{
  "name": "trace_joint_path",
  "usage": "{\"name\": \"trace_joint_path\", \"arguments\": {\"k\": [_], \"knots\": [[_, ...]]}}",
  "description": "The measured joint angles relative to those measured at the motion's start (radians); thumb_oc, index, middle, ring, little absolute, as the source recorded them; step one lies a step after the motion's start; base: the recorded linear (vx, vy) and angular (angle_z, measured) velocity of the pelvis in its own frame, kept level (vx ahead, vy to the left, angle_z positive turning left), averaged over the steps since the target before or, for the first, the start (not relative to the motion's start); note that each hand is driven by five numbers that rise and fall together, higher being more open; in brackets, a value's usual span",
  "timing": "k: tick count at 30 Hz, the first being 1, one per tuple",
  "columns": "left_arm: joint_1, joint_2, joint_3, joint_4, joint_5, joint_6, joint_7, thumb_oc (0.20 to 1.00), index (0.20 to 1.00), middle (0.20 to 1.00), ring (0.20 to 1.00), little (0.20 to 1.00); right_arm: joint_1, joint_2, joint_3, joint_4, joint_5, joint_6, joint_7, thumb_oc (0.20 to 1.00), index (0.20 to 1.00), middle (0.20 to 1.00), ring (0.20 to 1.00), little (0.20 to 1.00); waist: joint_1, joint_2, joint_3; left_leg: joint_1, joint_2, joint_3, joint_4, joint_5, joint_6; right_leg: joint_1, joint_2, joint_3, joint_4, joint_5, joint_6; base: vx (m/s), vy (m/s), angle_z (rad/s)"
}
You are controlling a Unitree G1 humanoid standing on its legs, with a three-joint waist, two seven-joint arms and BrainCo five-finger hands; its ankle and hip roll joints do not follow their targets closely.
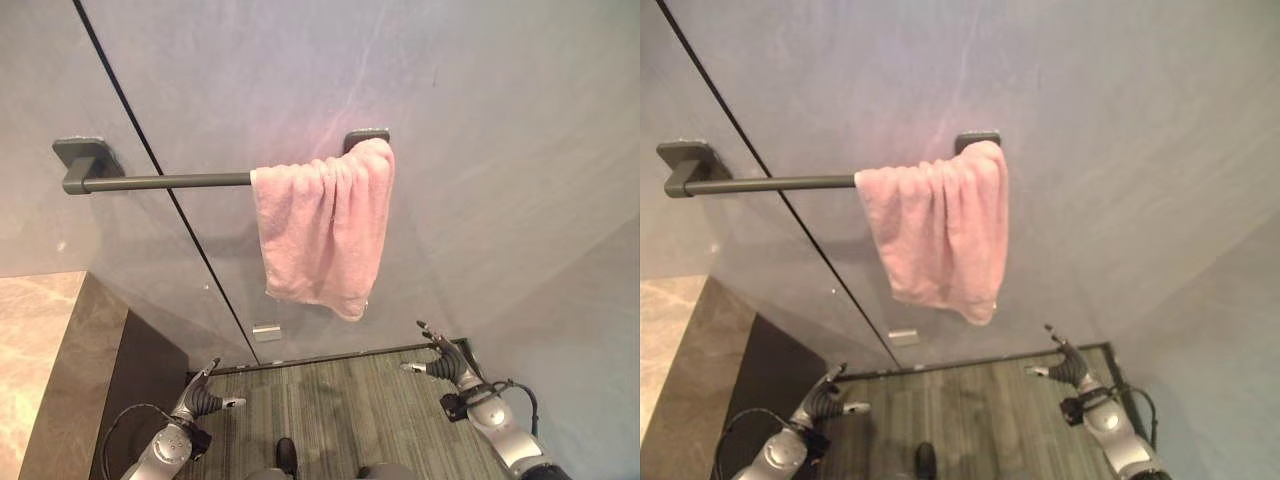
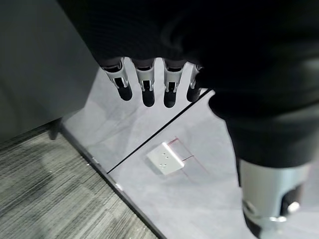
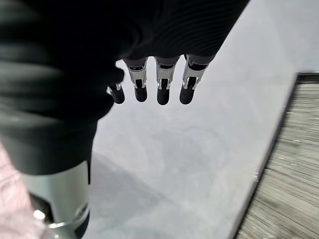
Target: Put brush and paste in cup on sink, flatten towel.
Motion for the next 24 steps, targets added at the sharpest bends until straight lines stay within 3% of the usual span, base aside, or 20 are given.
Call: {"name": "trace_joint_path", "arguments": {"k": [1,3,5,6,11,14,17,21,24], "knots": [[0.014,0.038,0.003,-0.059,0.002,-0.003,-0.004,1.000,1.000,1.000,1.000,1.000,0.018,0.000,-0.003,-0.036,0.000,-0.003,-0.001,1.000,1.000,1.000,1.000,1.000,-0.005,-0.016,0.004,-0.003,0.001,-0.027,-0.004,0.010,-0.012,0.013,-0.006,0.021,-0.101,0.052,0.019,0.07,-0.074,0.57],[0.044,0.065,0.023,-0.105,0.002,-0.003,-0.007,1.000,1.000,1.000,1.000,1.000,0.033,-0.002,-0.016,-0.056,0.002,-0.003,-0.003,1.000,1.000,1.000,1.000,1.000,-0.006,-0.043,-0.008,0.002,-0.008,-0.051,-0.022,0.022,-0.042,0.059,0.001,0.020,-0.217,0.176,0.006,0.06,-0.051,0.61],[0.060,0.056,0.036,-0.127,0.001,-0.003,-0.008,1.000,1.000,1.000,1.000,1.000,0.030,-0.006,-0.036,-0.056,0.010,-0.004,-0.009,1.000,1.000,1.000,1.000,1.000,0.011,-0.026,-0.009,0.005,0.022,-0.053,-0.026,0.018,-0.055,0.086,0.029,0.012,-0.243,0.194,-0.003,0.07,-0.082,0.16],[0.100,0.068,0.046,-0.173,0.001,-0.003,-0.017,1.000,1.000,1.000,1.000,1.000,0.029,-0.018,-0.054,-0.078,0.020,-0.005,-0.018,1.000,1.000,1.000,1.000,1.000,0.023,-0.009,-0.013,0.013,0.054,-0.055,-0.027,0.014,-0.077,0.120,0.065,0.004,-0.298,0.210,-0.022,0.04,-0.061,0.00],[0.077,0.078,0.051,-0.269,-0.012,-0.004,-0.030,1.000,1.000,1.000,1.000,1.000,0.005,-0.050,-0.077,-0.137,0.061,-0.001,-0.024,1.000,1.000,1.000,1.000,1.000,0.024,0.011,-0.028,0.007,0.100,-0.098,-0.023,0.031,-0.102,0.133,0.118,-0.045,-0.291,0.194,-0.059,0.03,-0.023,0.20],[0.032,0.082,0.056,-0.304,-0.042,-0.005,-0.034,1.000,1.000,1.000,1.000,1.000,-0.020,-0.049,-0.074,-0.165,0.081,0.002,-0.020,1.000,1.000,1.000,1.000,1.000,0.023,0.012,-0.037,-0.004,0.101,-0.100,-0.023,0.032,-0.107,0.124,0.119,-0.045,-0.291,0.194,-0.062,0.01,0.003,0.01],[0.026,0.142,0.096,-0.365,-0.066,-0.005,-0.048,1.000,1.000,1.000,1.000,1.000,-0.040,-0.051,-0.058,-0.190,0.127,0.010,-0.001,1.000,1.000,1.000,1.000,1.000,0.016,0.007,-0.039,-0.004,0.097,-0.097,-0.023,0.028,-0.121,0.123,0.115,-0.044,-0.291,0.194,-0.061,0.00,0.000,0.00],[0.027,0.292,0.175,-0.449,-0.167,-0.005,-0.086,1.000,1.000,1.000,1.000,1.000,-0.083,-0.092,-0.006,-0.265,0.192,0.030,0.049,1.000,1.000,1.000,1.000,1.000,0.015,0.005,-0.039,-0.006,0.090,-0.096,-0.024,0.025,-0.123,0.121,0.102,-0.043,-0.291,0.193,-0.056,0.01,0.039,0.00],[0.034,0.460,0.228,-0.519,-0.245,-0.017,-0.142,1.000,1.000,1.000,1.000,1.000,-0.132,-0.132,0.022,-0.305,0.239,0.043,0.094,1.000,1.000,1.000,1.000,1.000,0.029,-0.002,-0.046,-0.024,0.084,-0.085,-0.024,0.022,-0.124,0.098,0.094,-0.038,-0.291,0.195,-0.051,0.01,0.039,-0.06]]}}
